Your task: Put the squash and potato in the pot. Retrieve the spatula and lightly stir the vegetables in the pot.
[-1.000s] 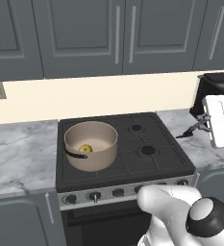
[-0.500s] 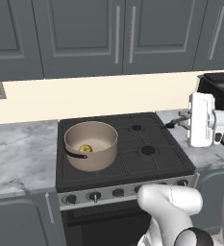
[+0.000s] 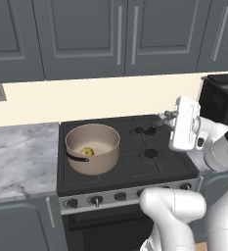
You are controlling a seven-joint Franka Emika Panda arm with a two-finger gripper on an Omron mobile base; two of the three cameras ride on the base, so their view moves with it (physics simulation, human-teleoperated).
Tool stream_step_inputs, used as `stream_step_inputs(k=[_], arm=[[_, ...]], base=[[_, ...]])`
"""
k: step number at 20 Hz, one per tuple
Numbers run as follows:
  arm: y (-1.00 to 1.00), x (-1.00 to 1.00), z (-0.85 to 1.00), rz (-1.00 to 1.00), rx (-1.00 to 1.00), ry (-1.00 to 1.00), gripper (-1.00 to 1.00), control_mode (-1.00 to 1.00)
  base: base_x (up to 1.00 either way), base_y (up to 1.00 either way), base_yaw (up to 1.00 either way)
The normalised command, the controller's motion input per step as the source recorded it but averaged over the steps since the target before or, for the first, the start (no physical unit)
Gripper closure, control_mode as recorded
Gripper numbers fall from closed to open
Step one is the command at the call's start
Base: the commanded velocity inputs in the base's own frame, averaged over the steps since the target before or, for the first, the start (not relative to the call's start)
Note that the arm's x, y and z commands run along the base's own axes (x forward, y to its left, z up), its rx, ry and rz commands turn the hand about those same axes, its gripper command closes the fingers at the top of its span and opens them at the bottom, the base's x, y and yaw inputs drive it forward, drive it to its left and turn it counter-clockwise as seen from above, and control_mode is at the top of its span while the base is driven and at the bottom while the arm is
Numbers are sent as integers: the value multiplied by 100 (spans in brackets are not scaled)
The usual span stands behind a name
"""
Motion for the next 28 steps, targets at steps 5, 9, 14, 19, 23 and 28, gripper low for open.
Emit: stream_step_inputs(k=[5, 9, 14, 19, 23, 28], arm=[[52, 21, 0, 0, -14, -27, 100, -100], [41, 32, 6, 0, 0, -1, 100, -100], [39, 36, -2, 1, 0, 1, 100, -100], [24, 45, -22, 6, -2, 1, 100, -100], [10, 53, -30, 3, -12, 14, 100, -100], [15, 56, -23, 5, -9, 14, 100, -100]], base=[[0, 0, 0], [0, 0, 0], [0, 0, 0], [0, 0, 0], [0, 0, 0], [0, 0, 0]])
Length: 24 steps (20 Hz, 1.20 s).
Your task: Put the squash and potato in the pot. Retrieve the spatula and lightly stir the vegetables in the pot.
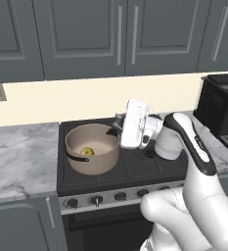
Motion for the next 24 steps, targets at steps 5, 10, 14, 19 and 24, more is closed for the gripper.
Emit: stream_step_inputs(k=[5, 10, 14, 19, 24], arm=[[13, 54, -15, 6, -2, 16, 100, -100], [11, 40, -24, 7, 0, 18, 100, -100], [22, 33, -12, 8, 0, 13, 100, -100], [16, 45, -17, 6, 0, 8, 100, -100], [6, 40, -30, 5, -3, 3, 100, -100]], base=[[0, 0, 0], [0, 0, 0], [0, 0, 0], [0, 0, 0], [0, 0, 0]])
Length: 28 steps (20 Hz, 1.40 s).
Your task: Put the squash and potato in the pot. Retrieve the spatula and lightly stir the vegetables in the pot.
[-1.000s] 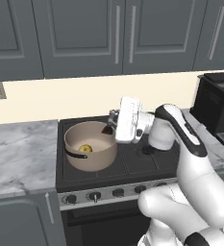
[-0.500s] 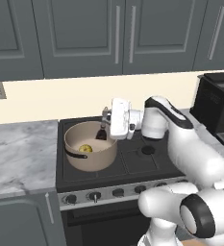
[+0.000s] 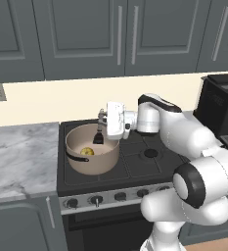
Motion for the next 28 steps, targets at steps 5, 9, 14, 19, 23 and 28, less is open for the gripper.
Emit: stream_step_inputs(k=[5, 9, 14, 19, 23, 28], arm=[[1, 50, -19, 2, -3, 1, 100, -100], [12, 46, -19, 0, -2, 9, 100, -100], [22, 36, -28, 0, -3, 15, 100, -100], [24, 38, -25, 0, -4, 5, 100, -100], [24, 38, -33, 0, -5, 5, 100, -100], [17, 31, -39, 0, -4, 5, 100, -100]], base=[[0, 0, 0], [0, 0, 0], [0, 0, 0], [0, 0, 0], [0, 0, 0], [0, 0, 0]])
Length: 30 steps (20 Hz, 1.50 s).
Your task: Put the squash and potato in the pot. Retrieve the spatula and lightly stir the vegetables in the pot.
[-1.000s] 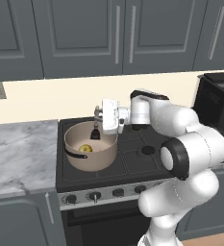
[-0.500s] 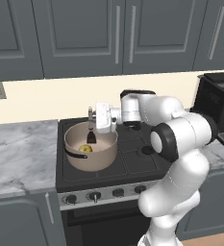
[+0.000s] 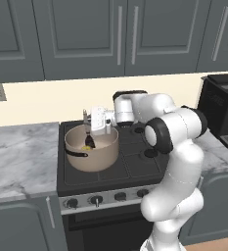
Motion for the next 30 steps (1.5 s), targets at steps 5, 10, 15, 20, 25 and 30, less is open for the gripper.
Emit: stream_step_inputs(k=[5, 10, 15, 20, 25, 30], arm=[[5, 30, -32, 0, -1, 6, 100, -100], [16, 1, -18, 2, 0, 4, 100, -100], [38, -4, -3, 3, 0, 0, 100, -100], [34, -15, 0, 4, 1, 4, 100, -100], [29, -30, 0, 8, 7, 12, 100, -100], [11, -41, 1, 9, 11, 19, 100, -100]], base=[[0, 0, 0], [0, 0, 0], [0, 0, 0], [0, 0, 0], [0, 0, 0], [0, 0, 0]])
